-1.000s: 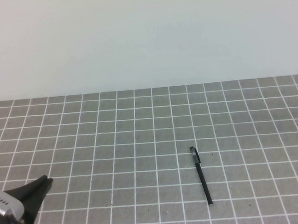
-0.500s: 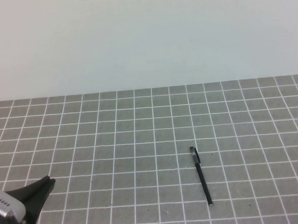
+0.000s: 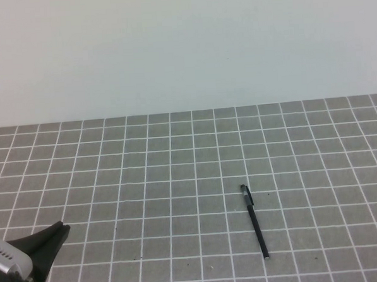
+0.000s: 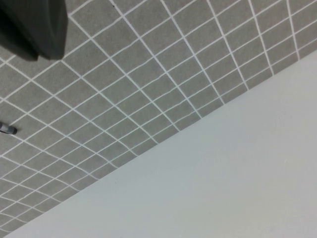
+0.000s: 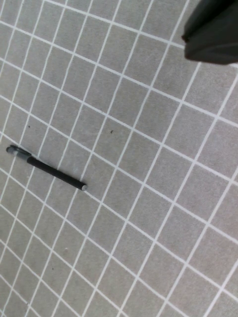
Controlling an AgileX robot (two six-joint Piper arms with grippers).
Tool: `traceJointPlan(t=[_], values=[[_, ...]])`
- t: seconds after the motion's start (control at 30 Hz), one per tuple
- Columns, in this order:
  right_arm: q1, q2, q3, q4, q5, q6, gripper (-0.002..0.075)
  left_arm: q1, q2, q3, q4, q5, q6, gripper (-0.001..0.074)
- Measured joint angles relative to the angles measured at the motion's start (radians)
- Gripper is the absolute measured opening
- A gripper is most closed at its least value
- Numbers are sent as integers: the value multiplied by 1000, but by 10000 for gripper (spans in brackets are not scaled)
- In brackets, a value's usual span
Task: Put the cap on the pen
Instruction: 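Pick up the pen and its cap, cap the pen, and set it down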
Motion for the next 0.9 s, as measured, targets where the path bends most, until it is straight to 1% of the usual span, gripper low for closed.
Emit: traceJointPlan(t=[0.4,0.6,0.7,0.9], values=[[0,0,0,0,0,0,-3,8,0,0,-23,2,0,1],[-2,0,5,0,-11,0,-3,127,-24,0,-23,73,0,1],[-2,-4,24,0,-42,0,-3,233,-56,0,-23,123,0,1],[-2,-4,72,0,-106,0,-3,436,-185,0,-23,136,0,1]])
